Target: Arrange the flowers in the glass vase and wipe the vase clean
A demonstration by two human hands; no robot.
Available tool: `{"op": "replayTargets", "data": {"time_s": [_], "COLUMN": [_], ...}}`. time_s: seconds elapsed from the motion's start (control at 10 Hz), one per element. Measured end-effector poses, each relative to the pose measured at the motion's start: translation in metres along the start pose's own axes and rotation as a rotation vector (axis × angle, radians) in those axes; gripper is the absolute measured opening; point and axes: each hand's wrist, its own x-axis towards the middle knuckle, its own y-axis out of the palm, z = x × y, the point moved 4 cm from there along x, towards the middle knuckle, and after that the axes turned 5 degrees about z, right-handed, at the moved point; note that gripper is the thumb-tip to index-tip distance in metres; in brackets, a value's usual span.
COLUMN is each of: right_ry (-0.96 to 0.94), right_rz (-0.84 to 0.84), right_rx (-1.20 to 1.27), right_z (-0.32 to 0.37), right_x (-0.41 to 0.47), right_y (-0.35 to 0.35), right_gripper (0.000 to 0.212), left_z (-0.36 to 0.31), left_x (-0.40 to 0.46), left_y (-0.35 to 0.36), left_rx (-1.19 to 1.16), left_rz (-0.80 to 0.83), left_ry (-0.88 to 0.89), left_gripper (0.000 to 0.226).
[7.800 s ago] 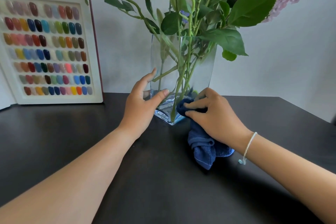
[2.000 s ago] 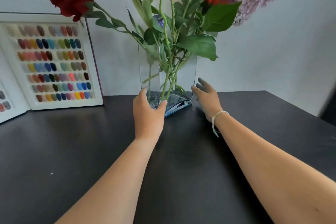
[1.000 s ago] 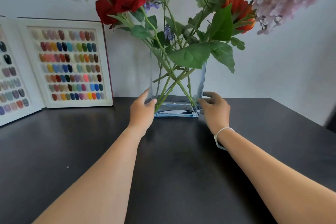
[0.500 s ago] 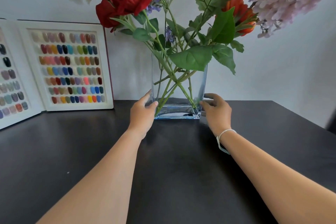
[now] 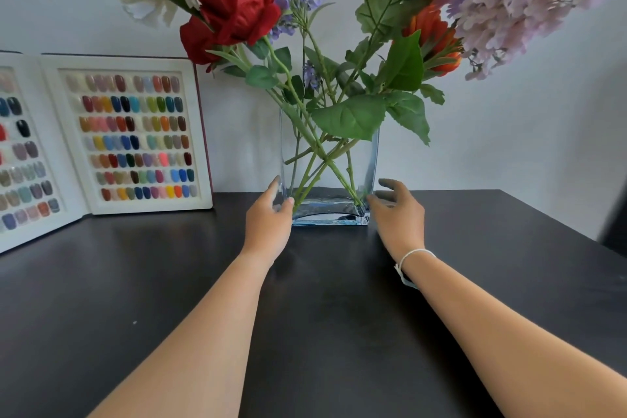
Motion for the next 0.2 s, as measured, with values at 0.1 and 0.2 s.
{"op": "replayTargets", "data": {"time_s": [0.1,0.2], "right_ry": [-0.043,-0.059], "right_rz": [0.035,0.077], "right_rx": [-0.079,-0.188], "right_z": [0.006,0.015], "right_x": [-0.014,-0.033], "right_y": [-0.003,-0.004], "right_gripper": [0.041,0.044], "left_z": [-0.001,-0.004], "left_x": [-0.008,-0.021], "left_y": [-0.003,-0.006], "left_rx": [-0.003,-0.013], "left_rz": [-0.002,0.017], "left_ry": [0.003,-0.021], "left_gripper": [0.049,0.049]}}
